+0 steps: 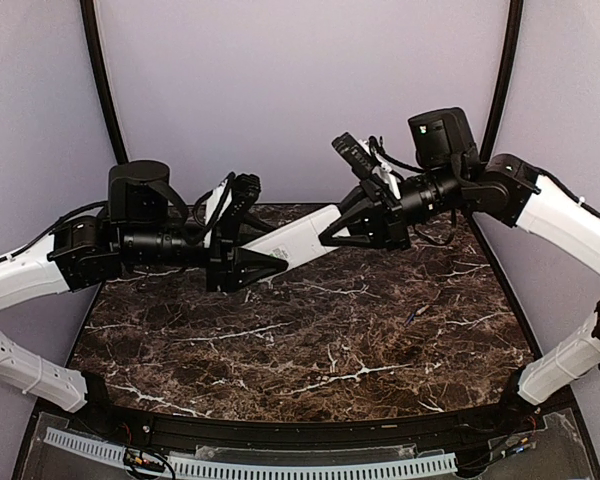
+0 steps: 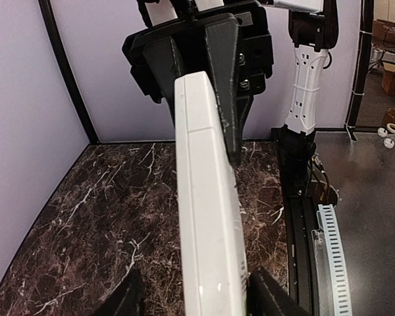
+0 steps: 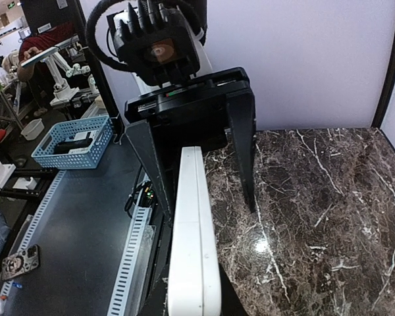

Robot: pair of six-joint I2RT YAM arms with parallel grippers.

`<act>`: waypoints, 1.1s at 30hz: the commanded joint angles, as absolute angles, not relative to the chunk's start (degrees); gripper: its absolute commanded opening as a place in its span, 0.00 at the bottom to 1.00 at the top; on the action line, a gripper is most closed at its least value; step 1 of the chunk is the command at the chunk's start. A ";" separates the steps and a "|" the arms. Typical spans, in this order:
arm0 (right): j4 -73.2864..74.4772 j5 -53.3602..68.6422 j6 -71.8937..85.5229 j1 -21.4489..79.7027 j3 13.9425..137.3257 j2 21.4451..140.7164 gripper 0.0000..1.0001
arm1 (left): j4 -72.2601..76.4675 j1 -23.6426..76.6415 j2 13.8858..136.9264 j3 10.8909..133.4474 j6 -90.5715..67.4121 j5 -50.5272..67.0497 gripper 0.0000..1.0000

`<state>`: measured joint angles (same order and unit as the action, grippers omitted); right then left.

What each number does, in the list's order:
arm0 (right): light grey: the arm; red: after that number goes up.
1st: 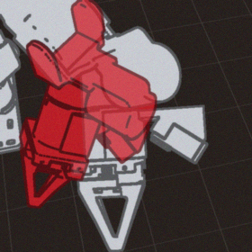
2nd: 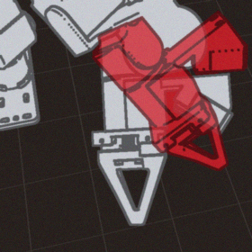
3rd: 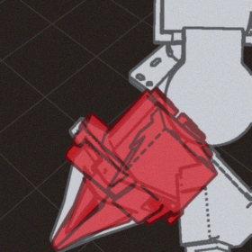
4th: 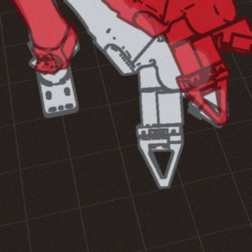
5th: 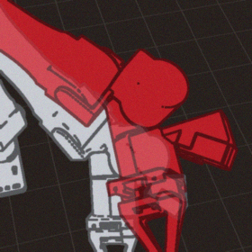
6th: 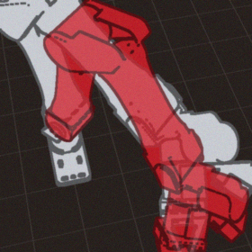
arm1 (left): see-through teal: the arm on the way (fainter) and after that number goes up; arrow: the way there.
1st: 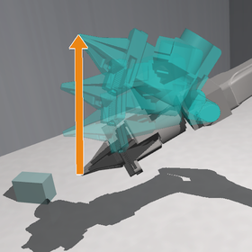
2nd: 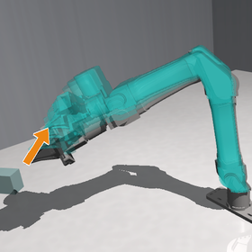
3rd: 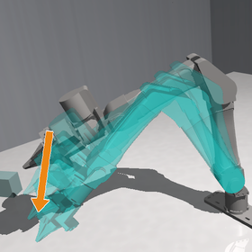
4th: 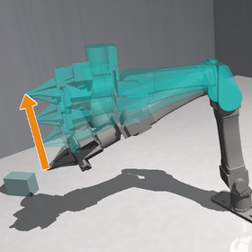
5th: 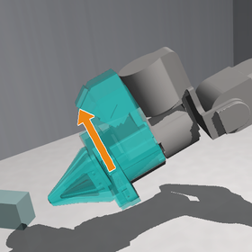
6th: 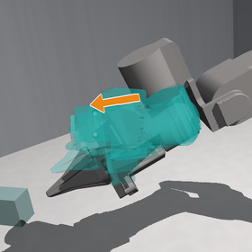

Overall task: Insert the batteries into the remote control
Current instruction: Pass from the right arm to the left, then remove the battery cover from the remote control.

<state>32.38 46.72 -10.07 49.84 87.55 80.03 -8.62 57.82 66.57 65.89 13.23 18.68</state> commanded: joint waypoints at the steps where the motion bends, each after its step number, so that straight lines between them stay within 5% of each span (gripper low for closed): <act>1: 33.23 45.23 -14.83 50.95 89.23 79.34 0.00 | -9.98 58.03 67.41 68.13 12.25 19.98 0.47; 11: 31.41 44.45 -14.94 51.41 88.36 79.25 0.00 | -8.24 58.05 67.98 67.92 10.56 21.12 0.02; 20: 14.53 30.05 -10.54 51.39 76.67 71.58 0.97 | -0.41 58.02 65.84 63.16 0.87 20.43 0.00; 33: 6.10 29.45 -7.57 51.55 72.90 73.02 0.89 | 1.65 58.04 65.96 61.28 -2.30 20.27 0.00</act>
<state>9.26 29.52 -8.51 51.03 72.49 71.83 -2.22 57.93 67.37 61.80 -0.93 19.90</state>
